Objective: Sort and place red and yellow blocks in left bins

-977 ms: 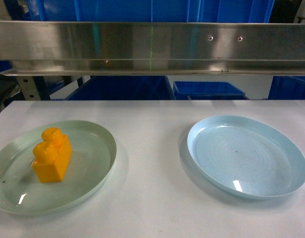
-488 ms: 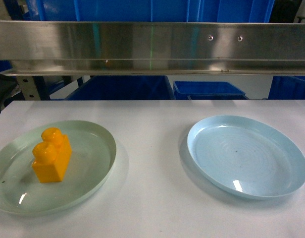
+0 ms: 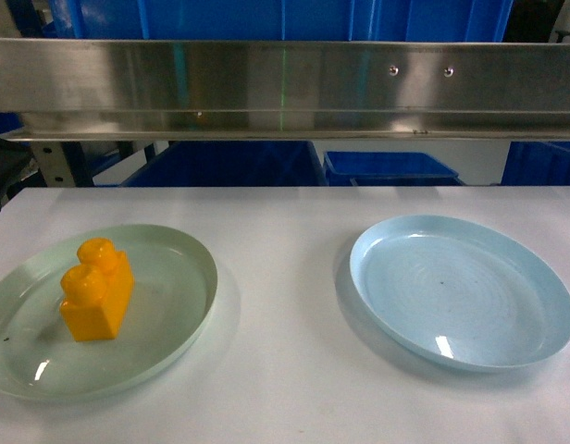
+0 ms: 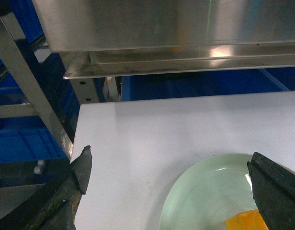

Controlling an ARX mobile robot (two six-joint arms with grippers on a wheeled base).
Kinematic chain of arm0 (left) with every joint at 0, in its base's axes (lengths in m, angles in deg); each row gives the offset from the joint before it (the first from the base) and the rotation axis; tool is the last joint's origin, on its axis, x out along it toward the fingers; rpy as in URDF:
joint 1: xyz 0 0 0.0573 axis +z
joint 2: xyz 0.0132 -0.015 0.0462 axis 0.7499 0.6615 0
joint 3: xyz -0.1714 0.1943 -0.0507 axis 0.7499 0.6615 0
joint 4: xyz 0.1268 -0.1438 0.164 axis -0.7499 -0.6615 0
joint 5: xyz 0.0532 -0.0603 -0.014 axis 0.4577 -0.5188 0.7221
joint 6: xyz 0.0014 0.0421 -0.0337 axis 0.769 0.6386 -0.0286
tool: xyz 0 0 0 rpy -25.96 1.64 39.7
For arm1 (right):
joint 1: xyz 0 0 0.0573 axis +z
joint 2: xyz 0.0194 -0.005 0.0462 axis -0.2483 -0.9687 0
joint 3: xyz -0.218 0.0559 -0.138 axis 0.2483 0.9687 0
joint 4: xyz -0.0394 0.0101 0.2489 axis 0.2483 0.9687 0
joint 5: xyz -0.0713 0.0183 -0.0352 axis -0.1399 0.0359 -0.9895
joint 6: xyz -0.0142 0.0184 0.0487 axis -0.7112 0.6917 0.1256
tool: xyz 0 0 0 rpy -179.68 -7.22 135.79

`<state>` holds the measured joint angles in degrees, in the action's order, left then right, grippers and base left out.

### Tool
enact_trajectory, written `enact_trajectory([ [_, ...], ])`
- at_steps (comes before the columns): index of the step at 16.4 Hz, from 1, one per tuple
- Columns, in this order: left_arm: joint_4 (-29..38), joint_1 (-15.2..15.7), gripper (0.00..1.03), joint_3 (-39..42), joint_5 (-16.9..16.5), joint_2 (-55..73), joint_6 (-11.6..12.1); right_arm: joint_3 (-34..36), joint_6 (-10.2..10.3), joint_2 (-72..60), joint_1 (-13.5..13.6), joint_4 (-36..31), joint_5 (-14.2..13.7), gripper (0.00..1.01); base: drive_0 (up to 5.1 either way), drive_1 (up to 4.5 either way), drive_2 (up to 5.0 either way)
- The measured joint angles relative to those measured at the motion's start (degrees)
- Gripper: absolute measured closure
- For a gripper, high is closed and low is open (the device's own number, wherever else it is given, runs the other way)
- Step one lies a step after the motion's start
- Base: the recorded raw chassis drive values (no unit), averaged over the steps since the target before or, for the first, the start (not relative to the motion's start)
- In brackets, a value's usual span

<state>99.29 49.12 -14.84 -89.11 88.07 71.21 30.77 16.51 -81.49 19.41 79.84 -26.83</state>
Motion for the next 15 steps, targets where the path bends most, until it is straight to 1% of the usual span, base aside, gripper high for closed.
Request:
enact_trajectory([
  [2,0.0,0.0,0.05,0.0,0.0,0.0,0.0,0.7,-4.9,-1.0,1.0,-0.2,-0.2,0.73,0.0,0.00,0.0],
  [5,0.0,0.0,0.05,0.0,0.0,0.0,0.0,0.7,-5.1,-1.0,0.8,-0.2,-0.2,0.73,0.0,0.00,0.0],
  [7,0.0,0.0,0.05,0.0,0.0,0.0,0.0,0.7,-4.8,-1.0,0.1,0.4,0.5,0.73,0.0,0.00,0.0],
  [9,0.0,0.0,0.05,0.0,0.0,0.0,0.0,0.7,-4.2,-1.0,-0.4,1.1,0.5,0.73,0.0,0.00,0.0],
  [11,0.0,0.0,0.05,0.0,0.0,0.0,0.0,0.6,-3.5,-1.2,-1.4,2.1,0.0,0.73,0.0,0.00,0.0],
  [15,-0.2,0.0,0.05,0.0,0.1,0.0,0.0,0.5,-2.9,-1.7,-2.1,2.4,-0.8,0.73,0.0,0.00,0.0],
])
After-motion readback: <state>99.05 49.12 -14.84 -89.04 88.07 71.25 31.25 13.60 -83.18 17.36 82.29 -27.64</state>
